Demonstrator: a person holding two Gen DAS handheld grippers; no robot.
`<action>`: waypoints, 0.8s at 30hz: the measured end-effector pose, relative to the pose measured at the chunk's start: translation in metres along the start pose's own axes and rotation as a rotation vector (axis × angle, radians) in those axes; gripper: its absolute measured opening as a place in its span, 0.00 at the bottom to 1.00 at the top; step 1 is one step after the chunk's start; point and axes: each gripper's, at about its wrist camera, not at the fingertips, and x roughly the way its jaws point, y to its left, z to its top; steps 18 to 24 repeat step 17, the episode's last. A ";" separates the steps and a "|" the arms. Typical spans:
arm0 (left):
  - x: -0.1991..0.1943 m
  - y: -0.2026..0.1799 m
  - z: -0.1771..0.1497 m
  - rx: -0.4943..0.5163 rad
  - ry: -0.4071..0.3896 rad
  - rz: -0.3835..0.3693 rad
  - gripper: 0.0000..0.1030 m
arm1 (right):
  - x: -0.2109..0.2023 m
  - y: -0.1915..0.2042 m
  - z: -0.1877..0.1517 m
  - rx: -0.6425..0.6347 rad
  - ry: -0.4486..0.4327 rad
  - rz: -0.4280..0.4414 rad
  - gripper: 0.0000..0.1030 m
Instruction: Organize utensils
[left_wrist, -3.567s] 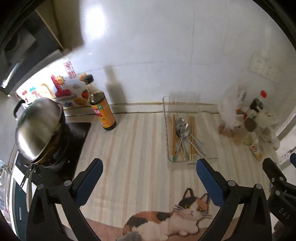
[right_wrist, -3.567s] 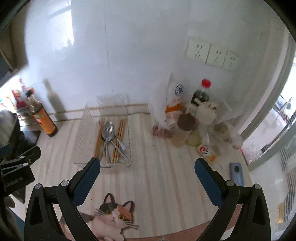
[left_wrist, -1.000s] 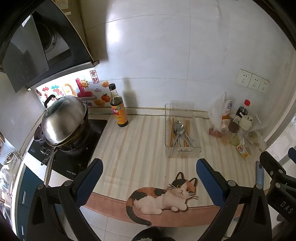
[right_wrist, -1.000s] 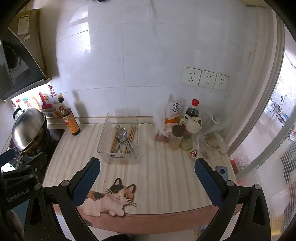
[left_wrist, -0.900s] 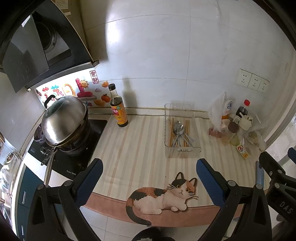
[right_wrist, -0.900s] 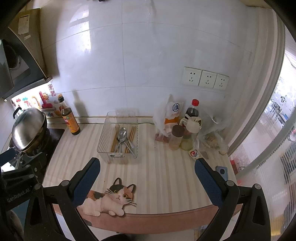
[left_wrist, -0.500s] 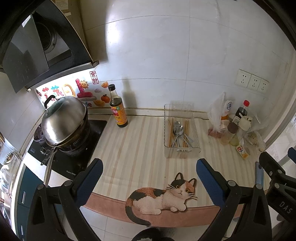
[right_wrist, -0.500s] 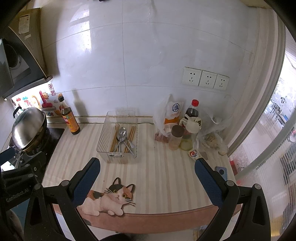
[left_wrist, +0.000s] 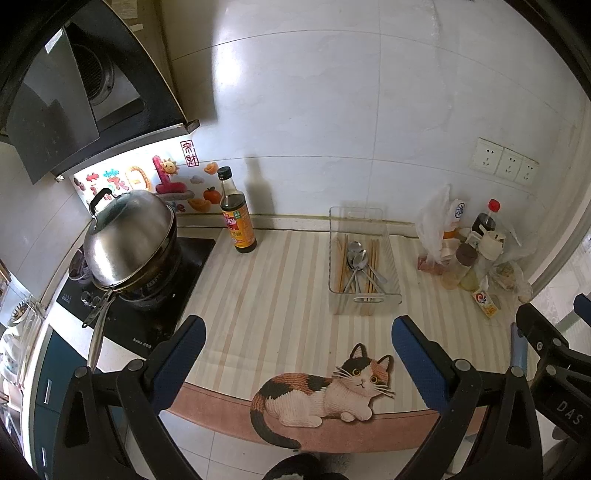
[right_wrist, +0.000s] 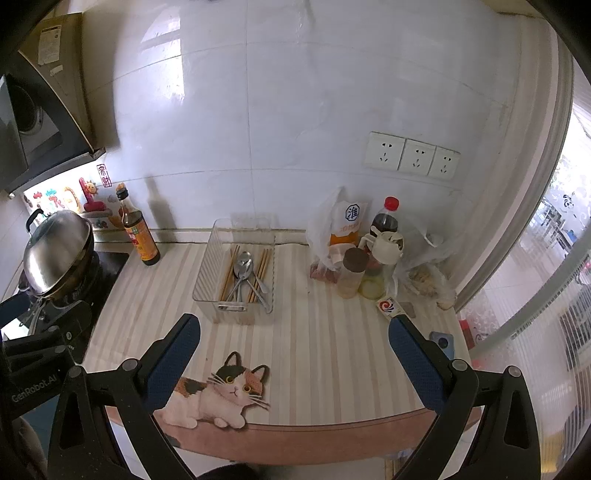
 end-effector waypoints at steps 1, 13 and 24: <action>0.000 0.000 0.000 0.000 0.000 -0.001 1.00 | 0.001 -0.002 0.002 -0.005 0.001 0.004 1.00; 0.001 0.000 0.000 -0.001 0.003 -0.004 1.00 | 0.003 -0.003 0.002 -0.006 0.004 0.005 1.00; 0.003 -0.003 -0.001 -0.008 0.007 -0.006 1.00 | 0.007 -0.005 0.003 -0.013 0.009 0.010 1.00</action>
